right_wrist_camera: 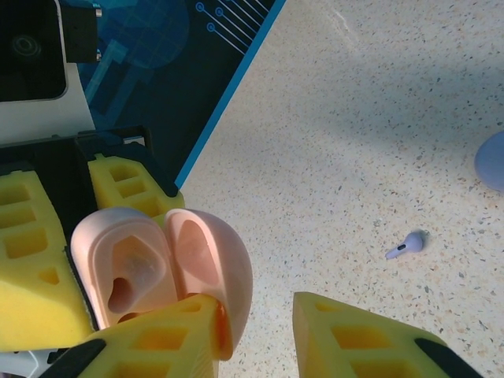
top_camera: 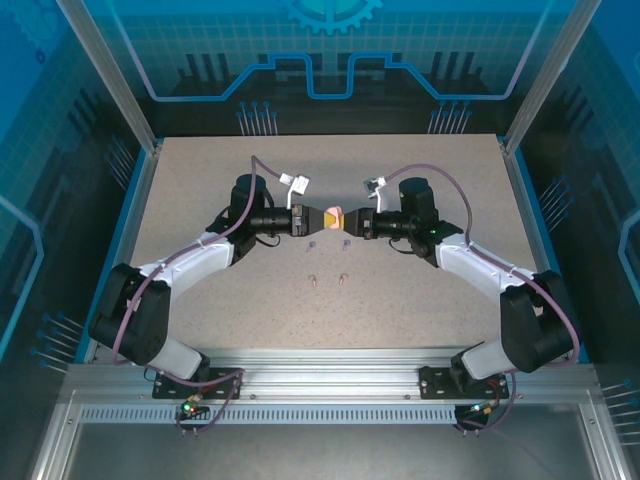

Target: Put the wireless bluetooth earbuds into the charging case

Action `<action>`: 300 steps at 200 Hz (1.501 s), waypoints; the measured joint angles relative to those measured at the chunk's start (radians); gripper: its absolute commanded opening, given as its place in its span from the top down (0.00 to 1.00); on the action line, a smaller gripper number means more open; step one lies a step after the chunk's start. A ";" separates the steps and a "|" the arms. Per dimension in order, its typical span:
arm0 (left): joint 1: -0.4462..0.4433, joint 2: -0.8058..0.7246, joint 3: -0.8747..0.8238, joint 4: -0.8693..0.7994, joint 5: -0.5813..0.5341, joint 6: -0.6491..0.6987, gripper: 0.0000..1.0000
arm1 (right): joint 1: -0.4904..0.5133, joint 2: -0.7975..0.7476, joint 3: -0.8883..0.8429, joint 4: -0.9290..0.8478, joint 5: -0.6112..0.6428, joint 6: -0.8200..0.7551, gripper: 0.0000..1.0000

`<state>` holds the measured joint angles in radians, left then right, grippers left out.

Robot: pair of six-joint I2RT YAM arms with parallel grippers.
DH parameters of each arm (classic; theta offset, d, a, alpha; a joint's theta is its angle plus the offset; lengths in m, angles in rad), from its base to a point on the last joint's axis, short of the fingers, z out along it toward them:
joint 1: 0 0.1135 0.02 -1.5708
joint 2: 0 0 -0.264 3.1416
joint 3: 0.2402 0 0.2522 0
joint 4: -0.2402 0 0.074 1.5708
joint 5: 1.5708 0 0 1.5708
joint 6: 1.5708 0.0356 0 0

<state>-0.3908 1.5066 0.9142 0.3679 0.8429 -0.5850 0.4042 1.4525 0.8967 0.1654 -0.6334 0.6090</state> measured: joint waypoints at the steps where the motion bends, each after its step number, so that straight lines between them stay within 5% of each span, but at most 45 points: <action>1: 0.000 0.000 0.000 0.000 0.000 0.000 1.00 | 0.000 0.000 0.000 0.000 0.000 0.000 0.73; 74: -0.005 0.017 0.011 0.003 -0.001 0.000 1.00 | 0.000 0.007 0.029 -0.040 -0.011 -0.015 1.00; 100: -0.005 0.018 0.011 0.003 -0.001 0.000 1.00 | 0.000 0.008 0.040 -0.065 -0.009 -0.019 1.00; 138: -0.011 0.019 0.012 0.003 -0.011 -0.002 0.37 | 0.001 0.007 0.068 -0.116 0.008 -0.041 1.00; 194: -0.005 0.019 0.037 -0.055 -0.061 0.036 0.02 | 0.001 0.006 0.166 -0.306 0.101 -0.144 1.00; 300: 0.115 0.018 0.232 -0.402 -0.060 0.241 0.01 | -0.039 0.048 0.412 -0.633 0.241 -0.410 1.00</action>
<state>-0.2760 1.5246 1.1458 -0.0341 0.7830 -0.3443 0.3653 1.5009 1.3083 -0.4675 -0.3927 0.1986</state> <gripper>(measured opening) 0.986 0.054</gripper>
